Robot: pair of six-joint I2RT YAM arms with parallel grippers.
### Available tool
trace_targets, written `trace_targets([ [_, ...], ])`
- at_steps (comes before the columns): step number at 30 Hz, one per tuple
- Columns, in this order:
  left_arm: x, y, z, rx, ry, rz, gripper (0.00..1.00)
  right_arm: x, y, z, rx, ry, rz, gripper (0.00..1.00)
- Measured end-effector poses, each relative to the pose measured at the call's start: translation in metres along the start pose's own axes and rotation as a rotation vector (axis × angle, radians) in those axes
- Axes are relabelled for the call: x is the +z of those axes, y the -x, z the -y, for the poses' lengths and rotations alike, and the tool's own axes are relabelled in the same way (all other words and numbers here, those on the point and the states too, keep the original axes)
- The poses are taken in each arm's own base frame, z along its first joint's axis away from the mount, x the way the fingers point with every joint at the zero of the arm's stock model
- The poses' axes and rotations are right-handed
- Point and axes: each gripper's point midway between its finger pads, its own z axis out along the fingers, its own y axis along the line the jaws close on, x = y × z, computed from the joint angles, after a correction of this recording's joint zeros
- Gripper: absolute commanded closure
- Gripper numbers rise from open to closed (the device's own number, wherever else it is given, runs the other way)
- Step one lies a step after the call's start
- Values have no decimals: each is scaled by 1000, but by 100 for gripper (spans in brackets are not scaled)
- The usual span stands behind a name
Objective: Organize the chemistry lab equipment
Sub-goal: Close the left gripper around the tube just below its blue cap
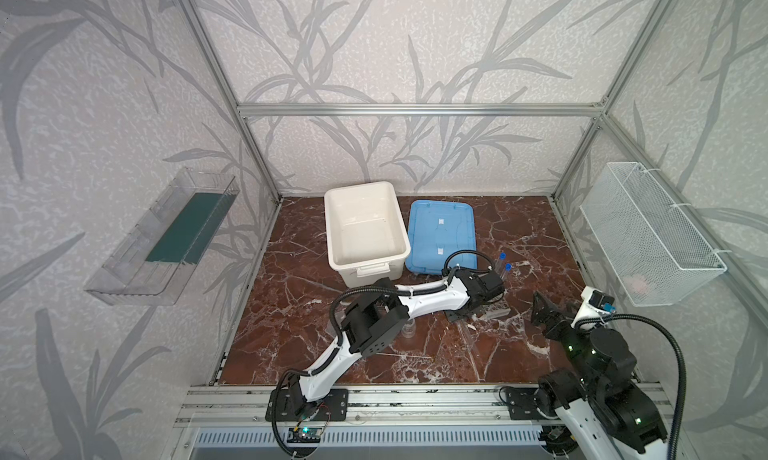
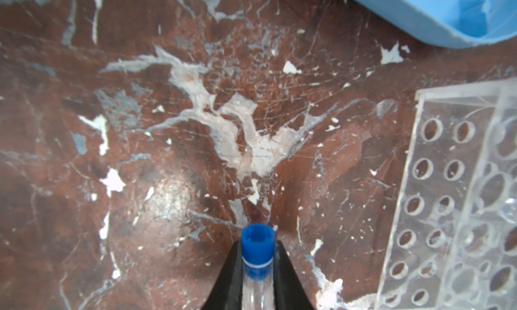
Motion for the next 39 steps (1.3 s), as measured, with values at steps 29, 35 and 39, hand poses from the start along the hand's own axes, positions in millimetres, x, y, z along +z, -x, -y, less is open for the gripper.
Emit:
trace_targets([
  [29, -6, 2, -3, 406, -79, 14, 56, 3, -2, 0, -9, -8, -14, 4],
  [35, -18, -15, -6, 527, -49, -19, 55, 3, -3, 1, -11, -10, -18, 4],
  [39, -20, -30, -9, 568, -47, -62, 54, 4, -4, 1, -11, -11, -21, 5],
])
